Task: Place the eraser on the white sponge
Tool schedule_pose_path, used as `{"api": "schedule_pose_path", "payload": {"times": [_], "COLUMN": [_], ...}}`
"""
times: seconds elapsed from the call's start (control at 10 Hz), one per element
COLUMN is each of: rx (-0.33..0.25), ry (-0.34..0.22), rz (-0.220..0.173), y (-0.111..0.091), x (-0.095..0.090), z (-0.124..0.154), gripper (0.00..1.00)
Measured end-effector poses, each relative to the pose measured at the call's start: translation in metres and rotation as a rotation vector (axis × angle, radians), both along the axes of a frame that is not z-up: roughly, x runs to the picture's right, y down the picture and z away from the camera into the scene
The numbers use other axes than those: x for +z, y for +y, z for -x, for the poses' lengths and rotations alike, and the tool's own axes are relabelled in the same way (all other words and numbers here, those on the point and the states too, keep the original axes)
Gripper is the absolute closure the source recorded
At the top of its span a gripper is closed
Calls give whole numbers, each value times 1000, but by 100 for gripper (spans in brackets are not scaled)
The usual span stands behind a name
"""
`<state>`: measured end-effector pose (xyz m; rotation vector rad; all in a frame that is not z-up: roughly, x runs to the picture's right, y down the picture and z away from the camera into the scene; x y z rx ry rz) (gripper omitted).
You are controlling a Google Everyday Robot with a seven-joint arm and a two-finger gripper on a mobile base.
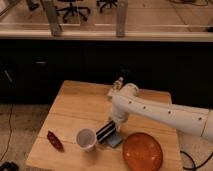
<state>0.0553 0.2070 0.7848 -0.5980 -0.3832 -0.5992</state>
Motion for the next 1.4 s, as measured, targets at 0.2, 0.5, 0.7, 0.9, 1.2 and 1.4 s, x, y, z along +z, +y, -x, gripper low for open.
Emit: {"api": "schedule_pose_path", "payload": {"times": [0.2, 0.5, 0.7, 0.9, 1.2, 1.4], "rx": [19, 19, 20, 23, 22, 21], "ry": [7, -1, -6, -11, -15, -15], "rz": [3, 14, 29, 43, 51, 53], "y": [6, 11, 17, 23, 26, 26], "x": [-1, 4, 9, 15, 17, 17], "z": [-10, -6, -4, -3, -2, -2], "gripper": [100, 100, 100, 96, 67, 48]}}
